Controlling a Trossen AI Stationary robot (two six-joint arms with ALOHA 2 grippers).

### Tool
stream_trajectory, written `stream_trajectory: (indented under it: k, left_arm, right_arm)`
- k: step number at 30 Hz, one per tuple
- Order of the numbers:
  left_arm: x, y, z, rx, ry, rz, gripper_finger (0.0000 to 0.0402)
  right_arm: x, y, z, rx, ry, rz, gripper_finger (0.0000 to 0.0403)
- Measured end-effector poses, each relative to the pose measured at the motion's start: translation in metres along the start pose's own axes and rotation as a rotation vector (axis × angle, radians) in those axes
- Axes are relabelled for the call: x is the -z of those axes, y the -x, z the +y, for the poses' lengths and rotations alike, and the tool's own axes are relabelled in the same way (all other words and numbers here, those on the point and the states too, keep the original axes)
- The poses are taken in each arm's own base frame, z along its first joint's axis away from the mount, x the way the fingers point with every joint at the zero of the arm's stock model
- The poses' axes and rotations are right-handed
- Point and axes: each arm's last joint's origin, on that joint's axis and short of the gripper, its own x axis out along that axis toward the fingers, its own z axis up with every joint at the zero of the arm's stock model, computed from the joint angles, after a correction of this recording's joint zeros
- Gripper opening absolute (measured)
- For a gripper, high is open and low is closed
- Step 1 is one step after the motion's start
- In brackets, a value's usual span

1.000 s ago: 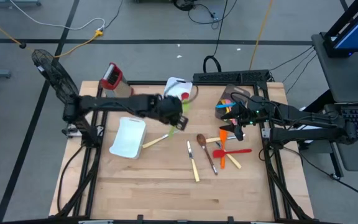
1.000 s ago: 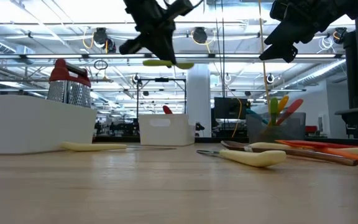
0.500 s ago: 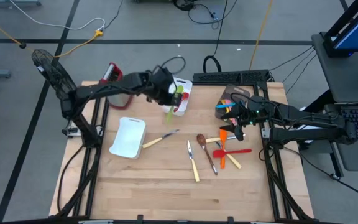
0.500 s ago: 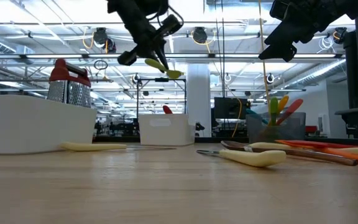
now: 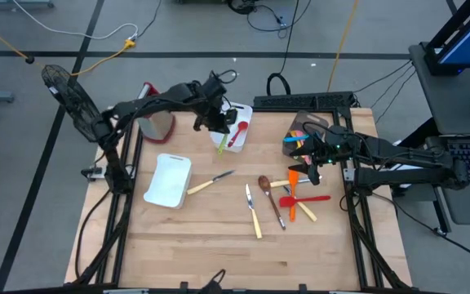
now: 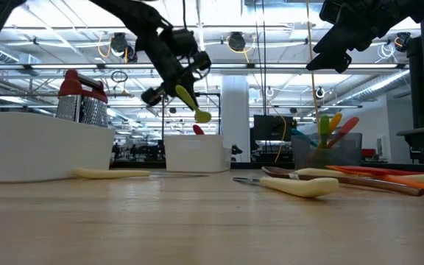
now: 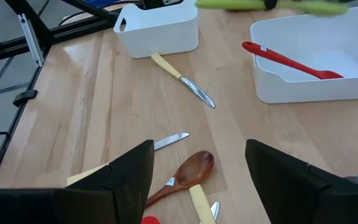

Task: Pick & Place Kitchen Items
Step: Put the green serving spoon into the top white bin

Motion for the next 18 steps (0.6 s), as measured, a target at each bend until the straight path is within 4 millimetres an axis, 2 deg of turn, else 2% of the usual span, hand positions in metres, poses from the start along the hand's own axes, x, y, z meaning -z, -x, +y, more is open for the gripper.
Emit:
stream_trajectory:
  k: [9,18]
  left_arm:
    - [-0.034,-0.022,0.021,0.073,0.109,0.066,0.0011]
    - [-0.068,-0.035,0.021,0.07,0.152,0.062,0.0011]
  right_arm:
    - [0.0,0.0,0.0,0.0,-0.017,0.0,0.0247]
    - [0.0,0.0,0.0,0.0,-0.019,0.001,0.0247]
